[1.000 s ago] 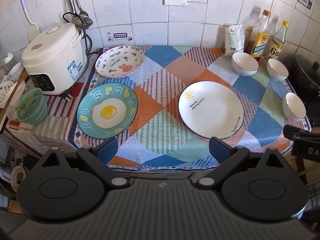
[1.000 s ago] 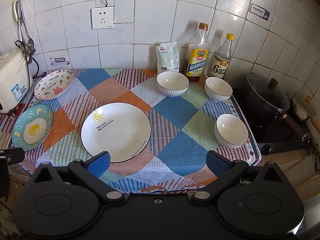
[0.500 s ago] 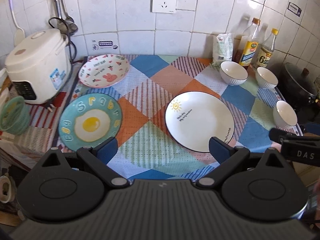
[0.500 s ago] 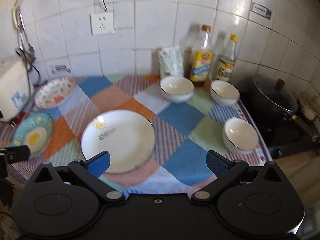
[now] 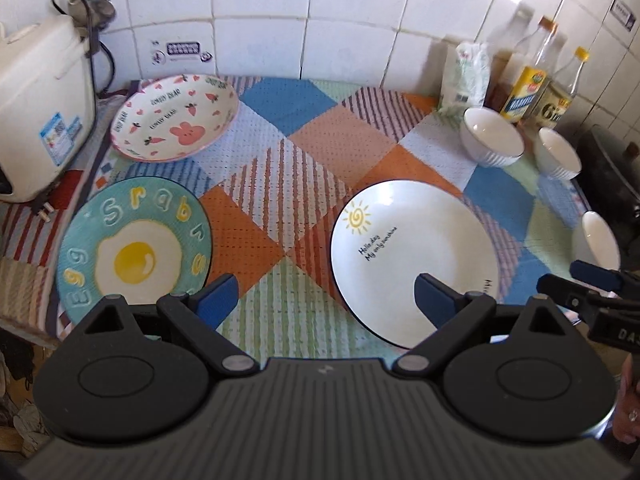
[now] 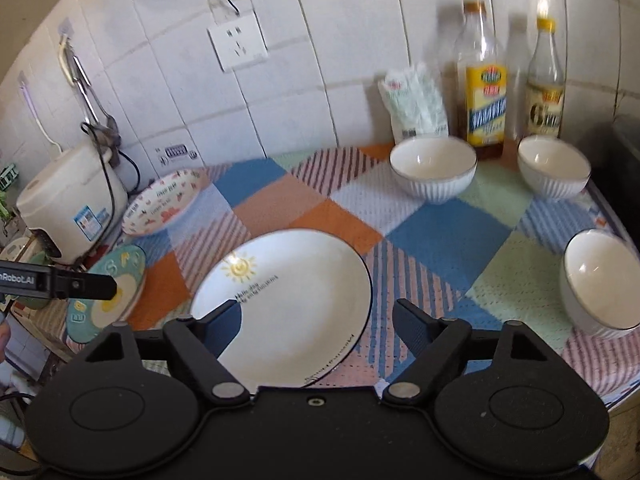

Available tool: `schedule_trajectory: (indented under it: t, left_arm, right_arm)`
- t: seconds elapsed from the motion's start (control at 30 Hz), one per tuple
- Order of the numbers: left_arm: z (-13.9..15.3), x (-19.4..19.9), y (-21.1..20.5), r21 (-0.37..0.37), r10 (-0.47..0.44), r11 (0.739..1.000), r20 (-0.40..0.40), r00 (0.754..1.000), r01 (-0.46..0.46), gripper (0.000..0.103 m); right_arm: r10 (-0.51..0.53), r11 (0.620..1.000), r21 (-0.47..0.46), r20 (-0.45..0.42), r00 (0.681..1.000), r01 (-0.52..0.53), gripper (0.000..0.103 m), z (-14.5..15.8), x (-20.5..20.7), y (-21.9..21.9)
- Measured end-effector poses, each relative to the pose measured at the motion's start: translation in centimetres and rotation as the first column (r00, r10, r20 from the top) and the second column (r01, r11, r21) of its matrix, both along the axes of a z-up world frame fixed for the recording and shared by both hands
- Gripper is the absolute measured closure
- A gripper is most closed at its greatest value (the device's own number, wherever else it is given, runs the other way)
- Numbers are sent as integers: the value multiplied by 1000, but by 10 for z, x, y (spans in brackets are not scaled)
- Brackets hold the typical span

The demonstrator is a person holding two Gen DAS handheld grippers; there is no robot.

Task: Organize plates and bowls
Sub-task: 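Grasp the rim of the white sun plate with both grippers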

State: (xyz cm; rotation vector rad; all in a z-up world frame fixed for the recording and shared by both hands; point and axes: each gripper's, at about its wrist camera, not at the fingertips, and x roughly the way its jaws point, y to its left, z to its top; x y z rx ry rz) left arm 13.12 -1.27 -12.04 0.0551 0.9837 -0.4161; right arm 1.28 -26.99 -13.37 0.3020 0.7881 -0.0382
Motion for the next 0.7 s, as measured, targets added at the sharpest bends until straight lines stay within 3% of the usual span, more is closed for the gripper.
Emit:
schedule_trajectory:
  t: [0.1, 0.17, 0.27, 0.33, 0.4, 0.43, 0.5, 0.57, 0.7]
  left_arm:
    - [-29, 15, -9, 58, -22, 998, -27, 999, 23, 8]
    - [-48, 27, -16, 122, -11, 992, -104, 995, 24, 17]
    - [-63, 36, -16, 91, 0, 996, -136, 991, 13, 17]
    - [-70, 40, -19, 90, -5, 996, -118, 993, 16, 21]
    - [-77, 43, -23, 98, -15, 995, -107, 994, 26, 31]
    - [-80, 44, -24, 92, -19, 995, -111, 994, 29, 35]
    - [-83, 49, -26, 57, -34, 997, -153, 988, 43, 57]
    - [-87, 52, -27, 30, -61, 997, -178, 982, 67, 70]
    - [-88, 51, -36, 20, -92, 995, -167, 982, 97, 87]
  right_arm:
    - [3, 999, 53, -27, 1000, -1, 22, -27, 13, -11]
    - [-9, 998, 64, -63, 998, 13, 32, -44, 21, -16]
    - [-18, 994, 106, -109, 994, 30, 41, -63, 30, -22]
    - [-21, 993, 114, -126, 992, 36, 56, -72, 35, -26]
    - [-13, 994, 102, -154, 988, 29, 74, -79, 40, -26]
    - [-6, 994, 109, -156, 988, 24, 78, -81, 41, -26]
    - [6, 992, 125, -155, 988, 14, 84, -83, 43, -30]
    - [15, 990, 144, -152, 988, 7, 87, -85, 43, -32]
    - [22, 983, 185, -154, 988, 7, 88, -88, 46, -37]
